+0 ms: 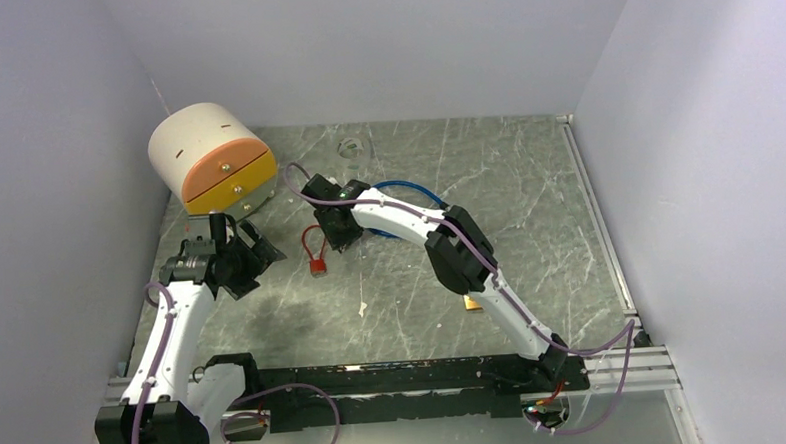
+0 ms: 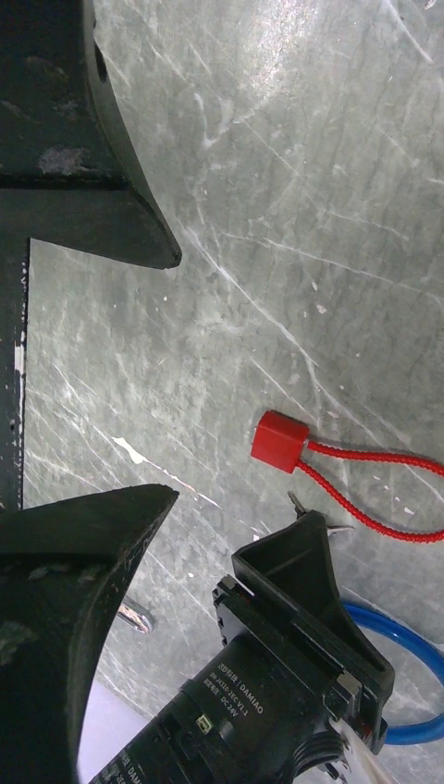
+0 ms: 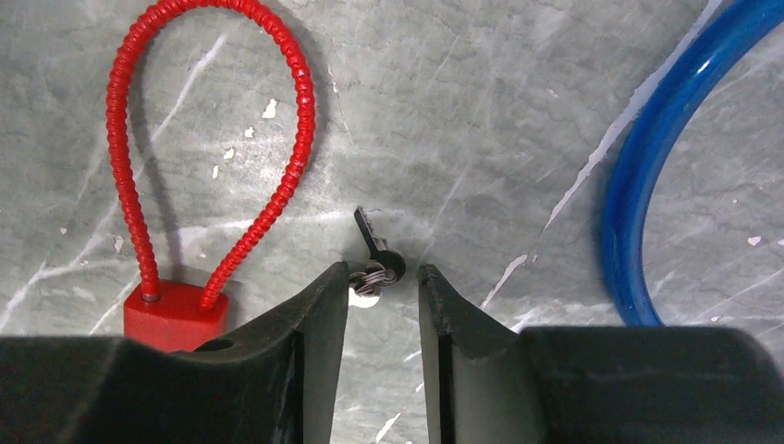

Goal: Unlock with the key

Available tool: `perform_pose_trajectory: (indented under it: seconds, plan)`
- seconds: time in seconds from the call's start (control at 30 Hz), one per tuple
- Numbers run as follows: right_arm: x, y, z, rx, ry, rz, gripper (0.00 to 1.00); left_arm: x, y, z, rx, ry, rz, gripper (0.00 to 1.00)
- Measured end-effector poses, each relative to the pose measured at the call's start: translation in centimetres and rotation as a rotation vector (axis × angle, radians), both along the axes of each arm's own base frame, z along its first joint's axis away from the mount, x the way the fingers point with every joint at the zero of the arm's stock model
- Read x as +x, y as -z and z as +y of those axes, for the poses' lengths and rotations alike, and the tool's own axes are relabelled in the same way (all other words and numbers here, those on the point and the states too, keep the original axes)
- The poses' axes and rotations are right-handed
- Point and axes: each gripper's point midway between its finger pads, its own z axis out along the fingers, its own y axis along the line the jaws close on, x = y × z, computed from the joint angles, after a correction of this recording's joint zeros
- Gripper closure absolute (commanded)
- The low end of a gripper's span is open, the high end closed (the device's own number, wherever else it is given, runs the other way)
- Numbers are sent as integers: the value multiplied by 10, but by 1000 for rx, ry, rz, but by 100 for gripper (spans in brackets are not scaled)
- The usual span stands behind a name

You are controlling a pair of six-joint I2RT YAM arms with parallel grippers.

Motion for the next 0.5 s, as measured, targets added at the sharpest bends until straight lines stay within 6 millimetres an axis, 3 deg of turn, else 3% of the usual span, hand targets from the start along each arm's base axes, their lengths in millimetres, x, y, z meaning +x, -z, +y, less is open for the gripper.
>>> perform_pose_trajectory:
  seconds: [0.13, 0.23, 0.37, 0.5]
  plan:
    - [2, 0, 1, -3, -7, -5, 72, 1, 1, 0, 0, 1, -2, 9]
    - [3, 1, 1, -3, -7, -5, 87, 2, 1, 0, 0, 1, -6, 9]
    - [5, 1, 0, 3, -3, -2, 98, 3, 0, -1, -3, 3, -12, 9]
    - [6, -1, 3, 38, -5, -24, 100, 4, -1, -4, -20, 15, -24, 9]
